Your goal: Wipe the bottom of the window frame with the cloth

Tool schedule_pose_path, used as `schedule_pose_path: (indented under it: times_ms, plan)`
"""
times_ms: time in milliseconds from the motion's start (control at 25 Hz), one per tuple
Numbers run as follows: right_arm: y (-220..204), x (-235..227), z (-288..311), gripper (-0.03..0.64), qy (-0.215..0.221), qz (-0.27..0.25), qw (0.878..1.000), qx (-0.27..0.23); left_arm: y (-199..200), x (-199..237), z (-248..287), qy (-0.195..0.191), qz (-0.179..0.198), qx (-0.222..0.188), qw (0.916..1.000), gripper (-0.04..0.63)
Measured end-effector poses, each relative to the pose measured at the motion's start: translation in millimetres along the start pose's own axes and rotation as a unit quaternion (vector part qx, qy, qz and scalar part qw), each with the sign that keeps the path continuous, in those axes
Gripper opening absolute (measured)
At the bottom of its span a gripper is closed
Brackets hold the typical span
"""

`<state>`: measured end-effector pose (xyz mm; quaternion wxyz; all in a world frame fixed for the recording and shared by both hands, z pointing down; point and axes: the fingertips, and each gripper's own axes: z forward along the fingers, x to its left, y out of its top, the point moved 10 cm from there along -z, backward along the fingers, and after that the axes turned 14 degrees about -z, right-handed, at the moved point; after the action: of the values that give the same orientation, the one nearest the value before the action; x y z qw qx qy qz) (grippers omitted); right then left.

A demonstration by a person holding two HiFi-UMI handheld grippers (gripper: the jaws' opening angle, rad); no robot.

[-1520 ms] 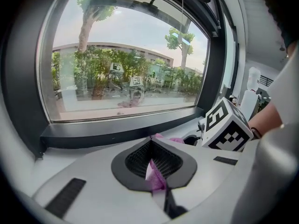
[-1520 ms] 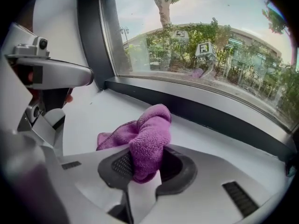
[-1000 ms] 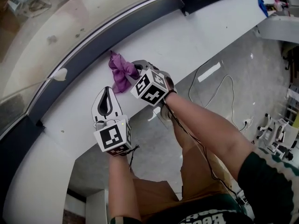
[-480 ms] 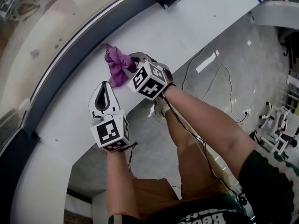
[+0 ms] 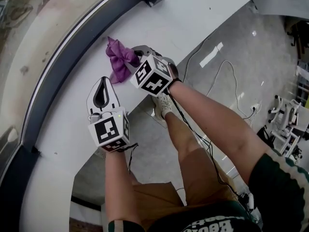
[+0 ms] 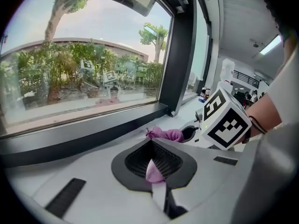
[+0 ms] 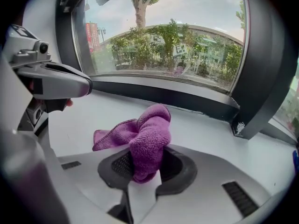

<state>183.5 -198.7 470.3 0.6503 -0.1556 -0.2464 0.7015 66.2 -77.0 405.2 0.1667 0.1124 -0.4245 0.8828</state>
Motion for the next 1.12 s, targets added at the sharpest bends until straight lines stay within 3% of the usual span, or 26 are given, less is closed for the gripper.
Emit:
schedule_pose_path:
  times_ms: [360,560,840,1120]
  plan:
    - [-25,-30,-4,0.102,-0.013,0.008,1.0,0.003,11,-30,42,-0.03,0.018,0.003,0.9994,0.006]
    - [-50,-69,-28,0.101,-0.027,0.018,0.999,0.004,22,-74,71,-0.046,0.036,0.004,0.9983,0.006]
    - [-58,-77,-23,0.102,-0.04,0.022,0.999,0.014,27,-79,94,-0.065,0.042,-0.003,0.997,0.006]
    - [-80,-107,-37,0.103,-0.045,0.031,0.998,0.023,31,-112,115,-0.069,0.051,0.001,0.9963,0.006]
